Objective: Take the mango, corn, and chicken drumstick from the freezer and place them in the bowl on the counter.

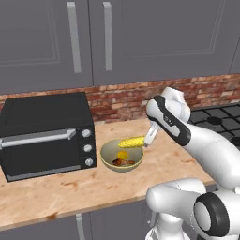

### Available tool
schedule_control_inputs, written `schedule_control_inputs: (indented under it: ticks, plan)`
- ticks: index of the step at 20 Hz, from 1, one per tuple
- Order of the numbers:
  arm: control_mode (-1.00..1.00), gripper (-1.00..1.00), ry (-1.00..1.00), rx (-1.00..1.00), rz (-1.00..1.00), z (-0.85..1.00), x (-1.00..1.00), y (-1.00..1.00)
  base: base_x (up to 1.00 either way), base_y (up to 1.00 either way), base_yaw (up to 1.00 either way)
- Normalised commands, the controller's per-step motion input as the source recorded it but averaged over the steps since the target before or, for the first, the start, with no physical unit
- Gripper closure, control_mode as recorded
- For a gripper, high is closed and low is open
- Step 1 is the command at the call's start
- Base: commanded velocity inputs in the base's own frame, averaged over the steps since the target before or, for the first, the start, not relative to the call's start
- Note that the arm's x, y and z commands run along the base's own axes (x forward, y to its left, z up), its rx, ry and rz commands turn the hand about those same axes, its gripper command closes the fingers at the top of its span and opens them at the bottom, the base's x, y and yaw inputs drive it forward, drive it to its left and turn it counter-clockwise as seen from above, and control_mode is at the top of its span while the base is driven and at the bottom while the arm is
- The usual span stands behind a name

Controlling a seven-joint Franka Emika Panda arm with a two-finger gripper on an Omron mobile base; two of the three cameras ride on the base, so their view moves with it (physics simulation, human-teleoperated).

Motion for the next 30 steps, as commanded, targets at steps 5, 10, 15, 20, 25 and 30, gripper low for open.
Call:
schedule_control_inputs:
  ticks: [5, 10, 15, 20, 25, 30]
  plan:
    - [-1.0, 1.0, 0.0, -0.08, -0.01, -0.28, 0.27, 0.33, 0.0, 0.0, 0.0]
    - [-1.0, 1.0, 0.0, -0.01, 0.0, -0.28, 0.41, 0.0, 0.0, 0.0, 0.0]
    - [-1.0, 1.0, 0.0, -0.02, 0.0, -0.43, 0.36, 0.17, 0.0, 0.0, 0.0]
    - [-1.0, 1.0, 0.01, -0.01, 0.03, -0.43, 0.31, 0.15, 0.0, 0.0, 0.0]
    - [-1.0, 1.0, 0.0, 0.0, 0.01, -0.13, 0.06, 0.07, 0.0, 0.0, 0.0]
    - [-1.0, -1.0, 0.0, 0.0, 0.0, 0.0, 0.0, 0.0, 0.0, 0.0, 0.0]
